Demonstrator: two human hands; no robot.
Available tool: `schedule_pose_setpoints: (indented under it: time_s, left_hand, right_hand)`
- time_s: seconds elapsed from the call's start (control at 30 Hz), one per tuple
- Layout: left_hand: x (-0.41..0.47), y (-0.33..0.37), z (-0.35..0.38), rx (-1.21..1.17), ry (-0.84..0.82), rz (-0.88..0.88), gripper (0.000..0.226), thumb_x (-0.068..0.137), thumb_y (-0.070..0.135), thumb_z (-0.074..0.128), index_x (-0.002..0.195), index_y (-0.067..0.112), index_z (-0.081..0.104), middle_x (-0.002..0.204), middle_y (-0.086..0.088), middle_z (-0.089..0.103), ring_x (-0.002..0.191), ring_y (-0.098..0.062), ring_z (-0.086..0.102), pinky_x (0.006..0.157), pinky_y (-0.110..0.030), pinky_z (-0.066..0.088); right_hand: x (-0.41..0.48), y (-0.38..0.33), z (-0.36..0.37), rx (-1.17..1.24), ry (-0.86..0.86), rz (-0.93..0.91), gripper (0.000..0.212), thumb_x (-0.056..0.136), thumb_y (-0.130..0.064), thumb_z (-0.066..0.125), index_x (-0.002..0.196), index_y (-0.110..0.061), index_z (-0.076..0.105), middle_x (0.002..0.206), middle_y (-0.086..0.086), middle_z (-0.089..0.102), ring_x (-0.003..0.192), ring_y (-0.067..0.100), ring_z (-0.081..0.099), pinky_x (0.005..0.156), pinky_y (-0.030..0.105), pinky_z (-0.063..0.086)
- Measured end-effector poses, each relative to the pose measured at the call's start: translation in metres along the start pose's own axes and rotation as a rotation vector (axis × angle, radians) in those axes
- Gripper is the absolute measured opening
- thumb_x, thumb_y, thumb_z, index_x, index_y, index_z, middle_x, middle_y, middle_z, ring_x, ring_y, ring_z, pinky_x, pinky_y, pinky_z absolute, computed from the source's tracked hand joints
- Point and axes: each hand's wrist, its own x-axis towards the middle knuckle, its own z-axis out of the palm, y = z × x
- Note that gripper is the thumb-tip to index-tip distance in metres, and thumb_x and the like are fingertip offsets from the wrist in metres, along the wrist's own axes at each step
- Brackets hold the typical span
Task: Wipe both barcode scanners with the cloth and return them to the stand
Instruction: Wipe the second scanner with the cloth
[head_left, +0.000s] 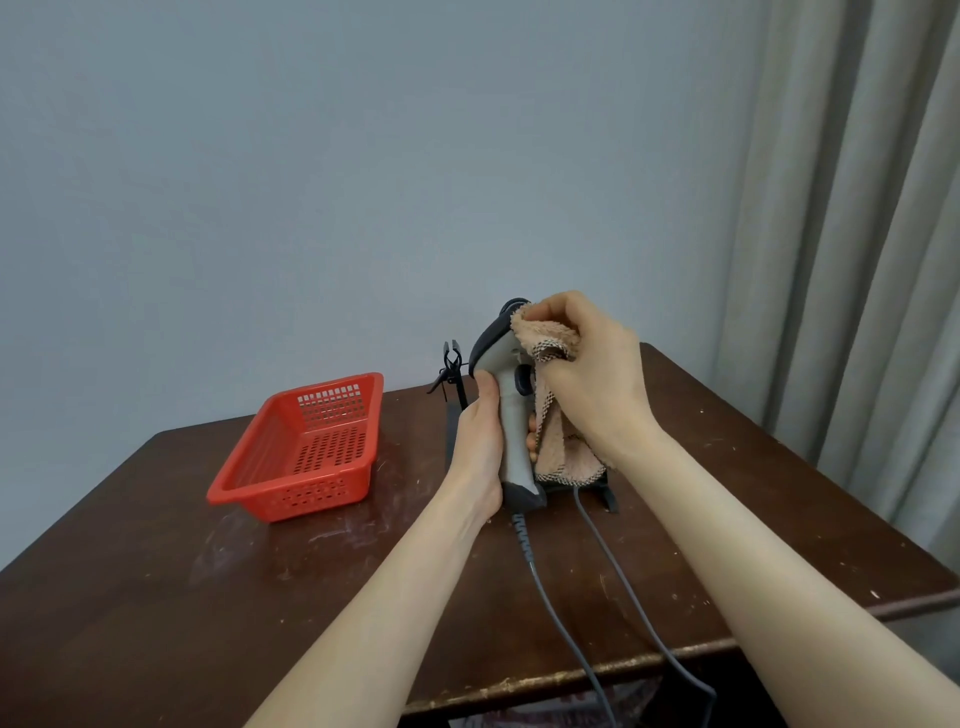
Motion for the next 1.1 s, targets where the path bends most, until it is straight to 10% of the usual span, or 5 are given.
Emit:
schedule_pose_setpoints:
  time_s: [0.17,0.33,0.57,0.8,1.1]
  left_hand:
    - [-0.003,0.005,-0.004,-0.042,0.016,-0.02,0.059,0.092,0.059,0.035,0.077,0.007,0.059,0.053,-0.005,0.051,0.041,-0.015,0.044,0.039,-0.022,0.038]
    - [-0.001,0.008,-0.007,-0.05,0.022,0.003,0.058,0.093,0.059,0.034,0.085,0.008,0.06,0.052,-0.004,0.052,0.041,-0.015,0.044,0.04,-0.023,0.039]
    - [-0.003,0.007,-0.001,0.001,0.015,-0.005,0.06,0.092,0.061,0.036,0.075,0.009,0.06,0.053,-0.006,0.052,0.042,-0.017,0.046,0.042,-0.024,0.041]
    - [-0.007,0.006,0.001,-0.016,-0.011,-0.018,0.058,0.092,0.06,0.036,0.082,0.008,0.061,0.056,-0.006,0.052,0.042,-0.015,0.046,0.04,-0.023,0.042]
    - [-0.01,0.004,0.005,-0.022,0.013,-0.044,0.061,0.092,0.062,0.035,0.077,0.007,0.058,0.052,-0.006,0.051,0.041,-0.016,0.045,0.04,-0.024,0.04]
  right_hand:
    - [0.01,0.024,-0.011,-0.262,0.017,0.106,0.031,0.085,-0.01,0.057,0.103,-0.033,0.065,0.101,-0.007,0.07,0.097,0.019,0.063,0.073,0.03,0.048]
    - [0.014,0.008,-0.022,0.049,0.11,0.112,0.016,0.085,-0.011,0.061,0.092,-0.023,0.069,0.078,-0.014,0.064,0.083,0.012,0.064,0.072,0.028,0.051]
    - [0.011,0.017,-0.004,0.005,0.001,-0.014,0.025,0.084,-0.009,0.066,0.097,-0.028,0.075,0.098,-0.009,0.072,0.095,0.009,0.065,0.084,0.029,0.052]
    - [0.013,0.004,-0.014,0.053,0.078,0.095,0.02,0.084,-0.012,0.06,0.077,-0.029,0.068,0.069,-0.016,0.065,0.07,0.001,0.063,0.059,0.013,0.046]
    - [0.017,0.02,-0.009,-0.126,0.003,0.01,0.02,0.087,-0.017,0.063,0.098,-0.03,0.073,0.096,-0.003,0.064,0.095,0.018,0.061,0.082,0.036,0.049]
